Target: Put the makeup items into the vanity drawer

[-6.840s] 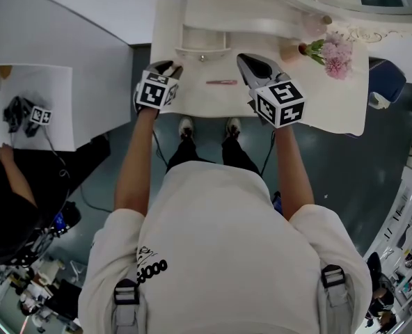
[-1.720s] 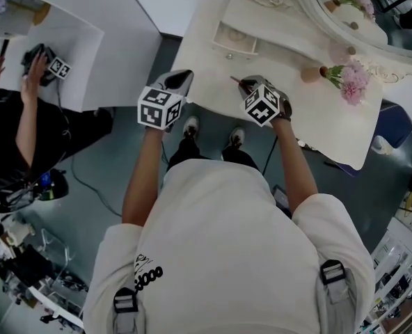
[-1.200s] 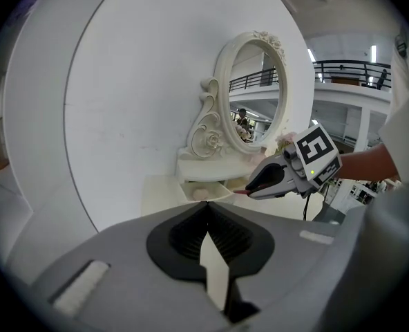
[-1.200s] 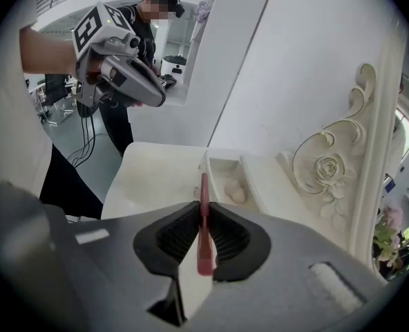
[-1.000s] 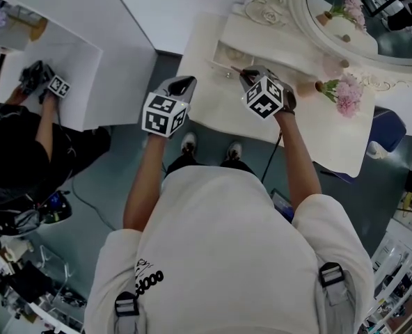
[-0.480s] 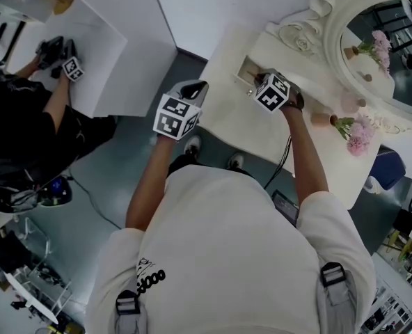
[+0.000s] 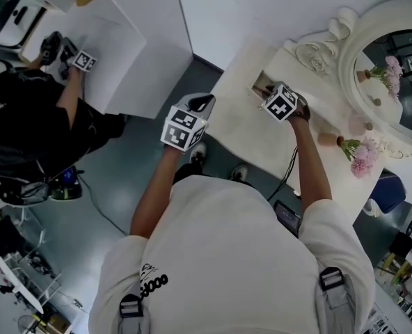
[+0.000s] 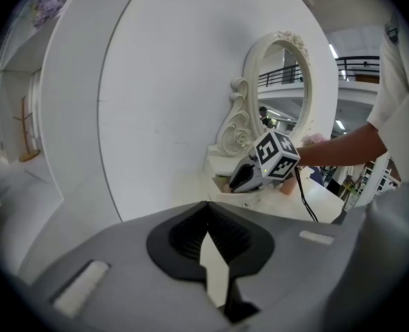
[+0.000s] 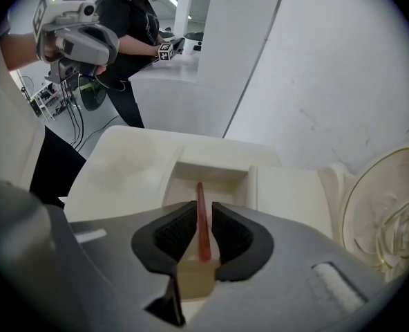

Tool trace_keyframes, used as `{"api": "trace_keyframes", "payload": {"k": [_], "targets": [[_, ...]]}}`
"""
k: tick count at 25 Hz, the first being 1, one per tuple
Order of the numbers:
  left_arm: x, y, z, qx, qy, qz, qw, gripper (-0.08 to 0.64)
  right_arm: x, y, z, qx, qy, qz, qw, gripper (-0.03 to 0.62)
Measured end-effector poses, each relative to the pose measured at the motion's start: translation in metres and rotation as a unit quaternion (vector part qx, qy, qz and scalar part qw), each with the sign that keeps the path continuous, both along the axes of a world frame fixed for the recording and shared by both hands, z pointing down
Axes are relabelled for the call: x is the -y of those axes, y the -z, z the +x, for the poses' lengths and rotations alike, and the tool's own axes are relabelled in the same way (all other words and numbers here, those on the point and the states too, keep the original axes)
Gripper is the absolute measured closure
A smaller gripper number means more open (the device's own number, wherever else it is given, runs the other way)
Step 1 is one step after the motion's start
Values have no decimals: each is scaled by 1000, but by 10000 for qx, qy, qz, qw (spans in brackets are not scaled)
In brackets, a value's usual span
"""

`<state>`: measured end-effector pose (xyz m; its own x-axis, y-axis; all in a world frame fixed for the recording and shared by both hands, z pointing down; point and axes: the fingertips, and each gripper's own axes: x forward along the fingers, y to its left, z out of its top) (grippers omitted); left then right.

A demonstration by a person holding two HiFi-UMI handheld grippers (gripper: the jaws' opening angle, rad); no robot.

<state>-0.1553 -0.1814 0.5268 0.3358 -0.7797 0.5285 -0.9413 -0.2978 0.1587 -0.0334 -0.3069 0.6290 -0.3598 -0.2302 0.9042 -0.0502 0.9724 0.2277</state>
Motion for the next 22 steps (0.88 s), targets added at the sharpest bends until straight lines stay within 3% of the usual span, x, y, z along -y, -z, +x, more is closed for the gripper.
{"api": "trace_keyframes", "payload": {"k": [6,12,14,18,22], "targets": [[-5,9,-6,37,20,121,9999,545,2,19,4,92,-116,315,9994,497],[-8,23,-6,65,-63,294,9995,545,1,60,20,536,-646,866,9927,589],[-6,32,-7,151,-98,396,9991,545,0,80,25,798,-884,1001,9878,589],[11,60,1,397,-397,751,9956,545,-4,131,48,1497,-1564,1205,9688,591],[32,98,12,577,-614,1212,9890,545,-11,183,72,2338,-2172,1359,9379,591]]}}
